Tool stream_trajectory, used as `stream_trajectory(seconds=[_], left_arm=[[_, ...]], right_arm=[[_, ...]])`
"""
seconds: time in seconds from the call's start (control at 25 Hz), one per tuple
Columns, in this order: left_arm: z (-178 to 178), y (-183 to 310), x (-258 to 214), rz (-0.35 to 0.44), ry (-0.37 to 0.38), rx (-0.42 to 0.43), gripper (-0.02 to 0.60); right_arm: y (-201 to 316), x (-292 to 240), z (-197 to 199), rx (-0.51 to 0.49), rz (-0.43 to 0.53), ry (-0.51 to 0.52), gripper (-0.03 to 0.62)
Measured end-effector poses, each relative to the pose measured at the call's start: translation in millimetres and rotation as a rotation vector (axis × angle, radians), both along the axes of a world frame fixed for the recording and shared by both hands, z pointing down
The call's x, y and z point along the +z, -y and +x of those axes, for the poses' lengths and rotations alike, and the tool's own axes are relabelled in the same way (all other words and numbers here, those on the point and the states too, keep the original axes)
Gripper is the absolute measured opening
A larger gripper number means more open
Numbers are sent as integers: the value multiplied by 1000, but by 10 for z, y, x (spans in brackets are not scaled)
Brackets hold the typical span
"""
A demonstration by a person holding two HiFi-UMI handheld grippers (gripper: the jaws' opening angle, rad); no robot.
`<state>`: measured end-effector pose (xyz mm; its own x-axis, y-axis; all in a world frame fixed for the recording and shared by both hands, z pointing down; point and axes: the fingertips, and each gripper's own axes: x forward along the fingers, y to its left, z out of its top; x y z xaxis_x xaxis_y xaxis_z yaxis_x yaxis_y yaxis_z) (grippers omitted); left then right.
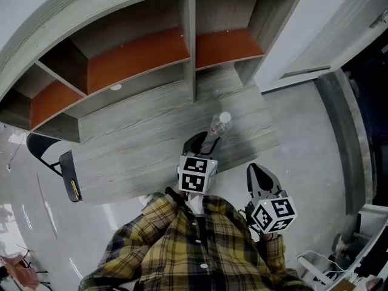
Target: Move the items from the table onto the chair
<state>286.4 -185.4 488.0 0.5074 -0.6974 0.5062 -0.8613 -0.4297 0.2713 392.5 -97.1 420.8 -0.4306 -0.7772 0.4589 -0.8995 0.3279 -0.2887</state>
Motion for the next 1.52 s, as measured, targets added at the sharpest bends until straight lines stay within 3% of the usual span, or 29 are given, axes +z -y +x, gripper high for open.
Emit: stream_trajectory(seconds=[0.2,0.32,0.56,1.08,1.4,1.52], left_arm=[[172,208,233,17,34,48,327],[263,294,310,27,53,69,351],[344,432,611,21,112,98,362],[400,536,692,-7,130,120,333],[112,414,454,16,125,71,327],[-162,327,297,27,104,6,327]], right_arm=[[-7,119,159,42,-39,5,17],[-2,142,211,58,-52,7,17],[12,222,297,73,-83,4,17],[52,292,348,89,-102,12,17],[115,221,189,16,-72,28,17],[175,176,-16,-55,-57,40,17]])
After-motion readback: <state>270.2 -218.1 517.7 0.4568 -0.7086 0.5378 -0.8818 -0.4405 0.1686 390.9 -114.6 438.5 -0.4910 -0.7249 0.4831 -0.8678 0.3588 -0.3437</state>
